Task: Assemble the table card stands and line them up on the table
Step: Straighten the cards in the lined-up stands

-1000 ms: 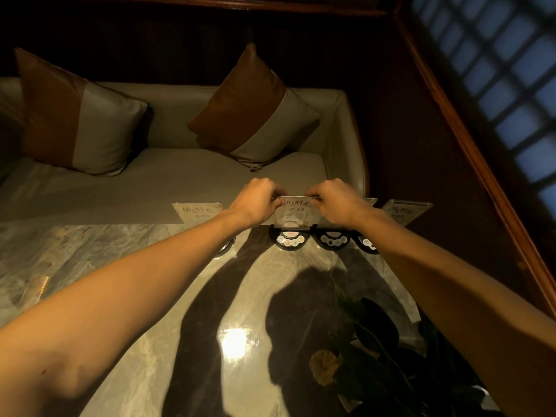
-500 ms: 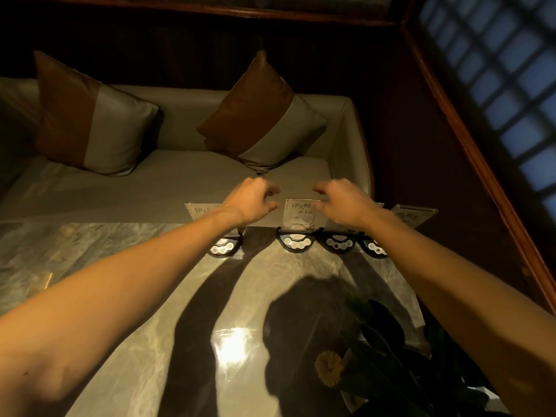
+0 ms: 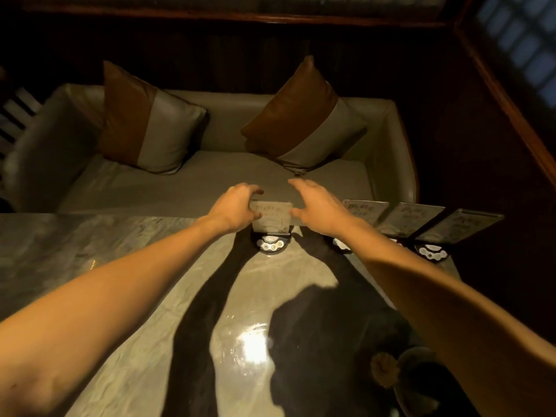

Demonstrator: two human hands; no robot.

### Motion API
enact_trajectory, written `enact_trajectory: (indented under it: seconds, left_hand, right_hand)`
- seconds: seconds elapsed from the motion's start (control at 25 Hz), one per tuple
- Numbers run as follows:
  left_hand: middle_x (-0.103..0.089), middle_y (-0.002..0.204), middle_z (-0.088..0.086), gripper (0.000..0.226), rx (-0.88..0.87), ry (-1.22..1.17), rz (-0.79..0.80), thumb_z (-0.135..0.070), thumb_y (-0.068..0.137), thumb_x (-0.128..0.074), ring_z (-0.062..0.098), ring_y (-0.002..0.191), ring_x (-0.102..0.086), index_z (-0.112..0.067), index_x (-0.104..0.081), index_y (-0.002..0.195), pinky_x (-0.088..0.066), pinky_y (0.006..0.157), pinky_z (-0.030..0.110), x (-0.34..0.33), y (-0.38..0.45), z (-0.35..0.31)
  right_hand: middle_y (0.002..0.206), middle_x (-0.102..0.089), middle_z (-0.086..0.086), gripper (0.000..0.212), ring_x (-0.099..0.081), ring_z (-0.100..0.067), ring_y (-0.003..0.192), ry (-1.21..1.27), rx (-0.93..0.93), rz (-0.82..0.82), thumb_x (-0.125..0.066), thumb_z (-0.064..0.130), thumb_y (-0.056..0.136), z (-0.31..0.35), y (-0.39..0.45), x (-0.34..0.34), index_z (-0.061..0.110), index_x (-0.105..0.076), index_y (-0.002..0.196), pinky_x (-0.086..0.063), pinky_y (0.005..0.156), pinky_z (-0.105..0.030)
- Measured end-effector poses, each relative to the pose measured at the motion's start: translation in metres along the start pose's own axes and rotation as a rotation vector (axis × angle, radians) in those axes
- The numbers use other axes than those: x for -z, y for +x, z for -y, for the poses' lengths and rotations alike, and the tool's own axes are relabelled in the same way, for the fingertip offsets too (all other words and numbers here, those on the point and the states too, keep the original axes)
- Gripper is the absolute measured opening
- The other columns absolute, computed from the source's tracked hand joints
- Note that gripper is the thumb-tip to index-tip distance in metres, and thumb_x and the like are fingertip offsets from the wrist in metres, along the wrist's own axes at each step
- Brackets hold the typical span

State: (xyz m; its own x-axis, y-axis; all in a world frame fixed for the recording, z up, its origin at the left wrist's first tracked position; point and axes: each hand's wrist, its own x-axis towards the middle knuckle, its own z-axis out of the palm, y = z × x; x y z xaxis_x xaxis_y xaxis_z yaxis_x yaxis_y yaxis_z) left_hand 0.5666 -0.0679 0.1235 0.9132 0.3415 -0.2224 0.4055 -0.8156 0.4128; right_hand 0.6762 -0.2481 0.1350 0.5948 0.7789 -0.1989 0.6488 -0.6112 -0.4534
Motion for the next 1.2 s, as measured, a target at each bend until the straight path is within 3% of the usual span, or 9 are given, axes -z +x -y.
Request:
enact_trajectory:
  seconds: [0.16,0.24,0.36,0.56,1.2]
  left_hand:
    - [-0.073,0.115,0.008,0.027,0.012,-0.065,-0.064,-0.018,0.092,-0.068,0.024,0.105,-0.068,-0.012,-0.069,0.119,-0.056,0.091,0.042,-0.012,-0.002,0.023]
    - [-0.075,0.109,0.007,0.024,0.000,-0.102,-0.110,-0.020,0.094,-0.067,0.023,0.101,-0.069,-0.012,-0.071,0.117,-0.056,0.089,0.039,-0.015,-0.001,0.024]
    - [-0.075,0.108,0.006,0.025,-0.029,-0.160,-0.136,-0.022,0.094,-0.068,0.021,0.098,-0.070,-0.012,-0.072,0.117,-0.054,0.087,0.034,-0.016,0.005,0.019]
    - [-0.075,0.108,0.006,0.023,-0.063,-0.198,-0.110,-0.023,0.095,-0.067,0.019,0.097,-0.068,-0.012,-0.072,0.115,-0.052,0.085,0.030,-0.026,0.019,-0.001]
    - [-0.075,0.111,0.007,0.026,-0.120,-0.162,-0.091,-0.021,0.096,-0.066,0.021,0.099,-0.069,-0.010,-0.071,0.119,-0.055,0.086,0.034,-0.043,0.031,-0.044]
  right_hand:
    - [0.120,-0.069,-0.008,0.030,-0.065,-0.030,0.109,-0.049,-0.006,0.001,-0.057,0.016,0.096,0.008,0.008,-0.024,0.023,-0.063,0.125,-0.055,0.088,-0.047]
    - [0.112,-0.073,-0.005,0.022,-0.067,-0.027,0.102,-0.044,-0.014,-0.014,-0.055,0.018,0.098,0.007,0.010,-0.021,0.024,-0.069,0.115,-0.056,0.083,-0.044]
    - [0.112,-0.074,-0.002,0.022,-0.066,-0.024,0.103,-0.061,-0.043,-0.002,-0.056,0.022,0.099,0.000,0.013,-0.008,0.025,-0.071,0.115,-0.053,0.083,-0.038]
    - [0.117,-0.073,-0.004,0.023,-0.066,-0.025,0.108,-0.085,-0.093,-0.007,-0.059,0.023,0.099,-0.020,0.010,0.009,0.024,-0.071,0.119,-0.056,0.091,-0.043]
    - [0.116,-0.075,-0.005,0.024,-0.066,-0.028,0.110,-0.113,-0.106,0.010,-0.058,0.023,0.099,-0.062,-0.011,0.022,0.024,-0.072,0.119,-0.050,0.099,-0.048]
